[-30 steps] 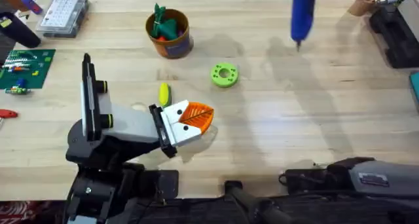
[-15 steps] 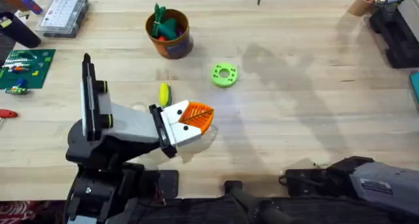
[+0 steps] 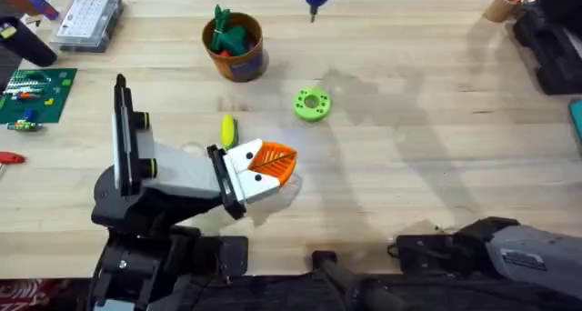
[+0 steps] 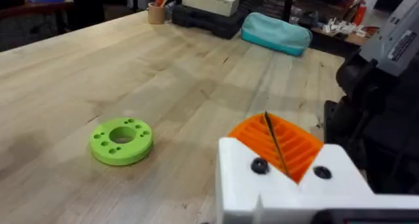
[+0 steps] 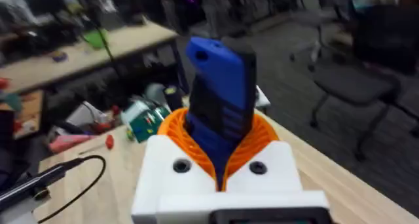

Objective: Pick up the gripper from the table and insert it into the empty holder that is missing its gripper. Then pick up a screw, insert it into the mounting hole, and use the screwdriver to tighten it. Finally, clean up the table by picking up the vegetable and placing it into the bucket.

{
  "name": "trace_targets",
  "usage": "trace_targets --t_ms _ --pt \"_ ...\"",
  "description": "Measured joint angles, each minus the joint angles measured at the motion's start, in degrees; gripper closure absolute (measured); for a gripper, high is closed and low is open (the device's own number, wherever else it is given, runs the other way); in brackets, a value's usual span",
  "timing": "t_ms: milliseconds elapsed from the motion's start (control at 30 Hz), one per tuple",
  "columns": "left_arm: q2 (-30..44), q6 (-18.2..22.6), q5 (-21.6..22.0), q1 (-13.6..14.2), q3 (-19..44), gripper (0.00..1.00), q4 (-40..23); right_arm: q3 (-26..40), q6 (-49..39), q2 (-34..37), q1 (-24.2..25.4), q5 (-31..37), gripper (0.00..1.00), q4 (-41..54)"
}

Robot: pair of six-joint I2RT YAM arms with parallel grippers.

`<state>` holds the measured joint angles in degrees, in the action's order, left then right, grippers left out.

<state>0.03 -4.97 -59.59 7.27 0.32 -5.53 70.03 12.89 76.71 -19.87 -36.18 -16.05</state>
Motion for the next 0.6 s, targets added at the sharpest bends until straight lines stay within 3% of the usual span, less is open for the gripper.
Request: trace_targets --t_ms 400,600 --pt "0.0 0.0 -0.2 0.0 0.0 0.996 0.0 -21.6 16.0 -0.2 2.7 -10.0 0.977 -41.8" --pt "0.0 0.0 -0.2 0.0 0.0 0.997 0.0 -25.0 23.6 -0.3 2.5 -15.2 0.977 -54.6"
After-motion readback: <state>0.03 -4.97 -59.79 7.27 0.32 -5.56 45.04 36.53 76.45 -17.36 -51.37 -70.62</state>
